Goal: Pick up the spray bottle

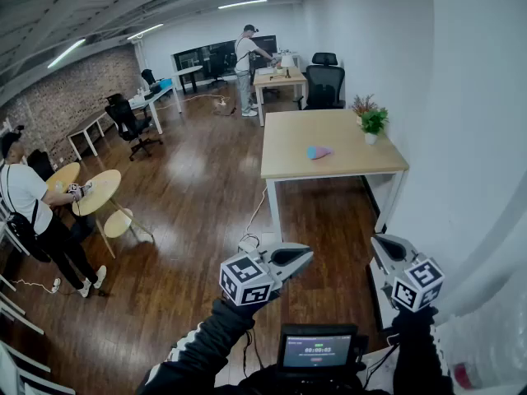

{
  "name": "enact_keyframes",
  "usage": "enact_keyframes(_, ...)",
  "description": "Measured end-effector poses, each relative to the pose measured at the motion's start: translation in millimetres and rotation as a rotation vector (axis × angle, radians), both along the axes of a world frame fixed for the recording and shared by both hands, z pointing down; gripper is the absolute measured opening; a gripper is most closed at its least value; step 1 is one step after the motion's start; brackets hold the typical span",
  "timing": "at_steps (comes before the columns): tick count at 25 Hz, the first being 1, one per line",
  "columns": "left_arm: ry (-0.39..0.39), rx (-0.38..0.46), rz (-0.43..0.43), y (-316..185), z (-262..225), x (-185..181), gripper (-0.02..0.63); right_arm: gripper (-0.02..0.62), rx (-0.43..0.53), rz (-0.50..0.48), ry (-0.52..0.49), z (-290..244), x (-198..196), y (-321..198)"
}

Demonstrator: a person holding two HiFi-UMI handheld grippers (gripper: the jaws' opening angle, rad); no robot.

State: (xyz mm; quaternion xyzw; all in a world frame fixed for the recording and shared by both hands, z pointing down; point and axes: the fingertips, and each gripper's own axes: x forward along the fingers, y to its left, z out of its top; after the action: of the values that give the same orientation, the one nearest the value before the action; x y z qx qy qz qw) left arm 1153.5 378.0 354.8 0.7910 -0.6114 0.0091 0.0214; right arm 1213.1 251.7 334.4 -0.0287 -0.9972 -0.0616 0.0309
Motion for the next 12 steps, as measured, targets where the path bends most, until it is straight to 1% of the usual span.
enact_keyframes(5, 0.003, 0.000, -0.003, -1.3, -1.7, -1.3, 0.000, 0.006, -0.032, 0.053, -0.046, -13.5, 1.1, -6.8)
enact_keyframes(9, 0.005, 0.009, -0.001, 1.6, -3.7, 0.8, 0.000, 0.006, -0.013, 0.041, -0.019, -6.7, 2.3, -6.8)
enact_keyframes(12, 0.012, 0.025, -0.014, 0.5, -8.7, -1.2, 0.000, 0.006, -0.026, 0.035, -0.020, -7.9, 0.5, -5.6)
